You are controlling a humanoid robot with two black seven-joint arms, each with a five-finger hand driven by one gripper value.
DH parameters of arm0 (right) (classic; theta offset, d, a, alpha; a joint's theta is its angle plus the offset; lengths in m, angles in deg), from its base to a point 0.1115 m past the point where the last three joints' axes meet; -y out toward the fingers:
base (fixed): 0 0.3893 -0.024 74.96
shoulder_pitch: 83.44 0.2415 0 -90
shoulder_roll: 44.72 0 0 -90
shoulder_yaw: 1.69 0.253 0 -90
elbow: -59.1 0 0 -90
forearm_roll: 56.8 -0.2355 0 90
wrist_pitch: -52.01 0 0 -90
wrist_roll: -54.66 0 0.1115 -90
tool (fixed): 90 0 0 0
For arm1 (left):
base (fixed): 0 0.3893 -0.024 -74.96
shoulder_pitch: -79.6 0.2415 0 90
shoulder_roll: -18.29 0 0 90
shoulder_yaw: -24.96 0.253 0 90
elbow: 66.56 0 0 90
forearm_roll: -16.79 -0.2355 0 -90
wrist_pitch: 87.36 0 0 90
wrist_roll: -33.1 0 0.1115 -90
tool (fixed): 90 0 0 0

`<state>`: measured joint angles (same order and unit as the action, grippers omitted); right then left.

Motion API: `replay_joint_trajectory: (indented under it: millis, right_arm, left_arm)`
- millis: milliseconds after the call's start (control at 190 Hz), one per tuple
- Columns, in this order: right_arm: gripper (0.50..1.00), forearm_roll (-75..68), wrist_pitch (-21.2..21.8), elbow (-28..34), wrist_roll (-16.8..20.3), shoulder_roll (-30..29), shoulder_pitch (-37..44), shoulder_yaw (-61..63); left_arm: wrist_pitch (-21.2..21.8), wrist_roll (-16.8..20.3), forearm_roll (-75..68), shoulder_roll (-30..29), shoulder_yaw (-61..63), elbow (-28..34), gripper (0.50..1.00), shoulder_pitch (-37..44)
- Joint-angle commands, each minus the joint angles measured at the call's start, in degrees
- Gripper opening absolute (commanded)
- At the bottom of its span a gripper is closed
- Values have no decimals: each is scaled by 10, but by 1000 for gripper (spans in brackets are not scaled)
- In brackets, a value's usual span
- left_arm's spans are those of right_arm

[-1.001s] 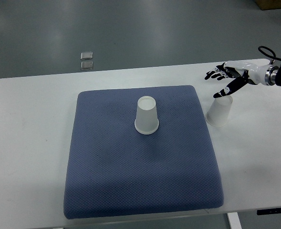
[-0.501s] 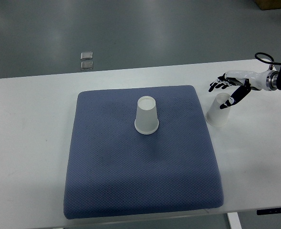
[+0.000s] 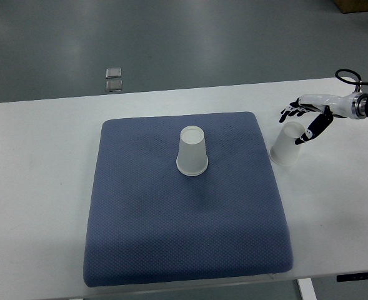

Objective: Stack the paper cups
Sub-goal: 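Close the right hand fingers around the white cup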

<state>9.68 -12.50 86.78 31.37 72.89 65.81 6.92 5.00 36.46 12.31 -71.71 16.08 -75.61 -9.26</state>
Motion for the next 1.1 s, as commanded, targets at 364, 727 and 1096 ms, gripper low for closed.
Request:
replay_joint_trajectory:
  millis: [364,727,1096]
  right_arm:
    - [901,3,-41,-2,-1,-1,-1,-36]
    - [836,2,-42,-2,-1,-1,1,-36]
    - [774,2,-41,-2,-4,-3,-3,-36]
  left_arm:
    - [0,0,0,0,0,0,1000,0]
    - [0,0,0,0,0,0,1000,0]
    - [0,0,0,0,0,0,1000,0]
